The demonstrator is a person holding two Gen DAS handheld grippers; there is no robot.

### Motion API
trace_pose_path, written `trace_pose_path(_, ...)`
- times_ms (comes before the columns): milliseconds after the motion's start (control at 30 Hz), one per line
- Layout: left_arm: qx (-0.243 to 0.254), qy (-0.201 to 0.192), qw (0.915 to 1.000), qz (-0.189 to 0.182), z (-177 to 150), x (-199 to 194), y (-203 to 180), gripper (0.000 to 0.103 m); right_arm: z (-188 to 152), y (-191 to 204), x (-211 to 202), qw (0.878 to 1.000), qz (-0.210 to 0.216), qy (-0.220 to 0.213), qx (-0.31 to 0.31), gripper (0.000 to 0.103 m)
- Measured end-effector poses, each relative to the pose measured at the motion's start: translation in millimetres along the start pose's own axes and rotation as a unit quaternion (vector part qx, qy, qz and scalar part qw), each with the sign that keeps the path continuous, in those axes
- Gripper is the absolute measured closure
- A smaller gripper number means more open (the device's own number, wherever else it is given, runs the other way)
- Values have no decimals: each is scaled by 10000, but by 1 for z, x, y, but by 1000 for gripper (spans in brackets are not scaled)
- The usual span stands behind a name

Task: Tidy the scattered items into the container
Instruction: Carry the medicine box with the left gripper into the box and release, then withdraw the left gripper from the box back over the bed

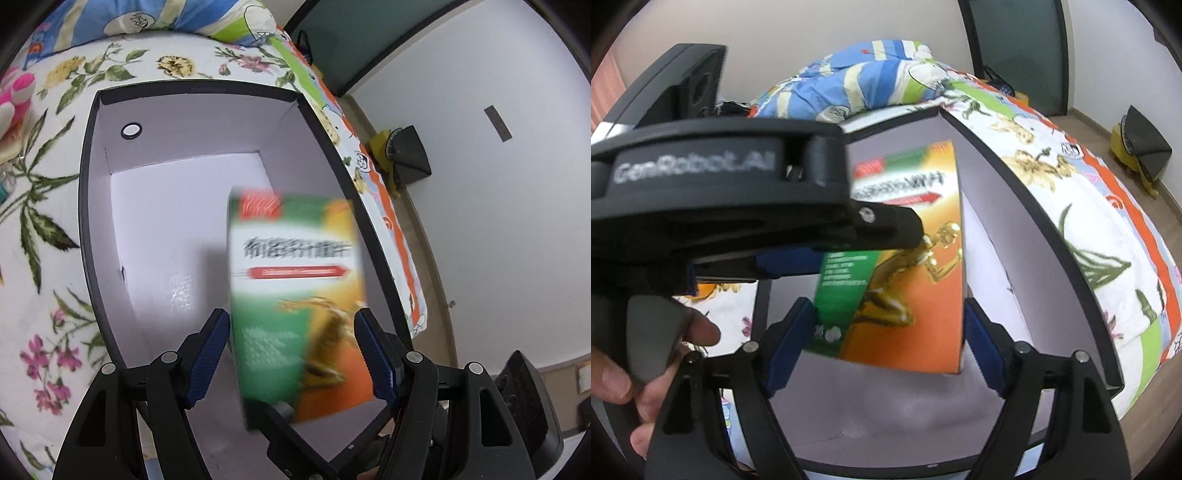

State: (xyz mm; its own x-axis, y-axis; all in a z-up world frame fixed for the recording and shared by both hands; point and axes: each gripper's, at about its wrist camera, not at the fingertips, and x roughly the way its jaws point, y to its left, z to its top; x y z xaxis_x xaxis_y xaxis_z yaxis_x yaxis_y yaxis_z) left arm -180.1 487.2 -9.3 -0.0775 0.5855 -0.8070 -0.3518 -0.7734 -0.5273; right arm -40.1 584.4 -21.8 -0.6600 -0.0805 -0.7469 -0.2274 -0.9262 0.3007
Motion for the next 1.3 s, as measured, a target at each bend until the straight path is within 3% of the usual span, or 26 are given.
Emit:
trace_pose_path(567, 68, -163, 9998, -120, -14, -44, -3, 33, -9, 39, -41, 9997, 52, -190, -146, 18)
trace_pose_path(867, 64, -578, 9982, -123, -21, -102, 5, 33, -6, 86, -77, 9978, 192, -484, -416, 17)
trace_pose_path(1100, 89, -997, 9950, -61, -35, -156, 21, 33, -8, 130, -101, 9945, 177, -686, -769, 11)
trace_pose_path(1200, 121, -1118, 9937, -30, -43, -177, 31, 25, -12, 150, -107, 9933, 231, -733, -867, 11)
trace_pose_path(1300, 102, -1271, 9918, 11, -50, -198, 42, 25, -13, 168, -110, 9923, 285, -739, -957, 8)
